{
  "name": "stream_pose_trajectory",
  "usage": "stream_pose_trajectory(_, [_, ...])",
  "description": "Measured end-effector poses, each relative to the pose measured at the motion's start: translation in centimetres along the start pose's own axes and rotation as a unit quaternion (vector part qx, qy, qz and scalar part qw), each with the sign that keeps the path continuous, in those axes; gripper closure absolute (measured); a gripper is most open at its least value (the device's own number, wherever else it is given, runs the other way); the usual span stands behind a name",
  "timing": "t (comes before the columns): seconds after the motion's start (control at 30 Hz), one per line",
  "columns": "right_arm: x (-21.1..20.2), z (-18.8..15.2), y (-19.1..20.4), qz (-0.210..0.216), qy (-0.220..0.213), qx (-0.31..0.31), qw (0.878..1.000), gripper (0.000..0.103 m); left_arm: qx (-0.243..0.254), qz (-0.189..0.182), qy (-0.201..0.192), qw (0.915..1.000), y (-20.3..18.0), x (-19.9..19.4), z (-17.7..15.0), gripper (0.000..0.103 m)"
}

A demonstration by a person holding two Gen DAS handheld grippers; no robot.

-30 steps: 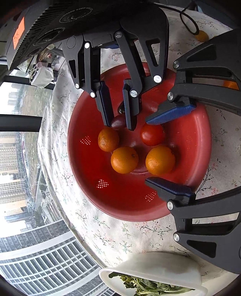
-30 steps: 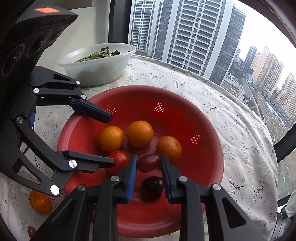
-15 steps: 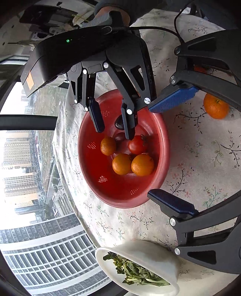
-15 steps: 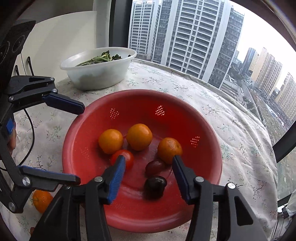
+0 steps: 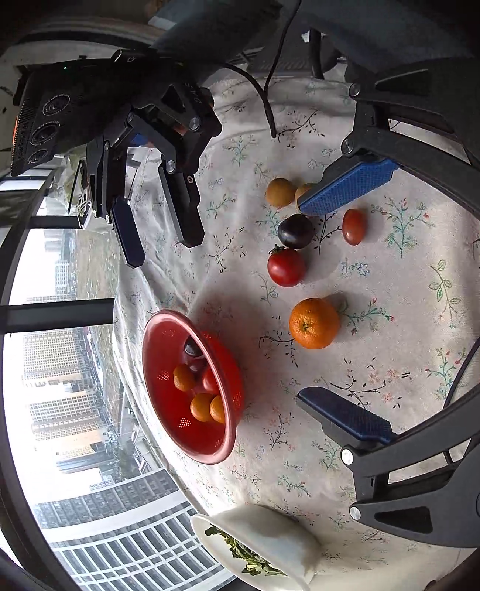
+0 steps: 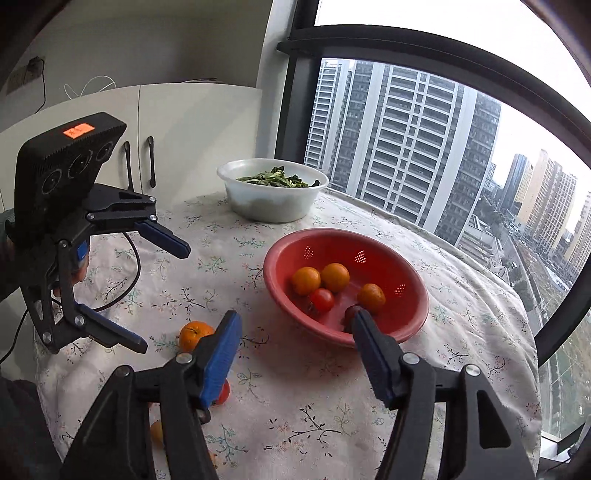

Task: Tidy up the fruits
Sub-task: 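Withdraw both tools from the colander back to the fruit cluster, then grasp a red oval tomato with the left tool while the right tool grasps a dark plum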

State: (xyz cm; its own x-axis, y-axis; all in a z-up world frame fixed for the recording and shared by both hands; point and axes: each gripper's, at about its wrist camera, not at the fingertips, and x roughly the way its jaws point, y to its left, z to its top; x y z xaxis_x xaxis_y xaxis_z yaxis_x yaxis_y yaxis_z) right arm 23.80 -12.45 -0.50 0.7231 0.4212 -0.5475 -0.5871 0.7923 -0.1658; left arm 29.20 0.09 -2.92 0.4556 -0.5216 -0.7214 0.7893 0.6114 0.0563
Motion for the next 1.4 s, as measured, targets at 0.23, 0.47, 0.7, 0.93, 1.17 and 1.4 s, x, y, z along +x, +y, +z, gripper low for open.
stream_pose_trajectory(0.23, [-4.3, -5.0, 3.2, 0.020, 0.001, 0.021, 1.000, 0.038, 0.025, -0.022, 0.021, 0.9992, -3.3, 0.7, -2.8, 0.008])
stream_pose_trajectory(0.47, [-4.4, -7.4, 5.5, 0.032, 0.014, 0.035, 0.999, 0.038, 0.031, -0.046, 0.025, 0.9982, -4.6, 0.7, -3.0, 0.015])
stream_pose_trajectory(0.7, [-3.8, -7.9, 6.0, 0.037, 0.033, 0.032, 0.998, 0.045, 0.030, -0.056, 0.053, 0.9966, -4.6, 2.0, -3.3, 0.040])
stream_pose_trajectory(0.93, [-3.0, -8.1, 5.9, 0.041, 0.049, 0.033, 0.997, 0.051, 0.030, -0.053, 0.065, 0.9961, -4.8, 2.6, -3.5, 0.049])
stream_pose_trajectory(1.17, [-2.3, -7.9, 6.3, 0.044, 0.059, 0.023, 0.997, 0.056, 0.016, -0.049, 0.068, 0.9963, -4.5, 3.1, -3.5, 0.061])
stream_pose_trajectory(1.4, [-1.9, -7.9, 6.3, 0.043, 0.066, 0.019, 0.997, 0.057, 0.012, -0.044, 0.067, 0.9967, -4.7, 2.9, -3.7, 0.070])
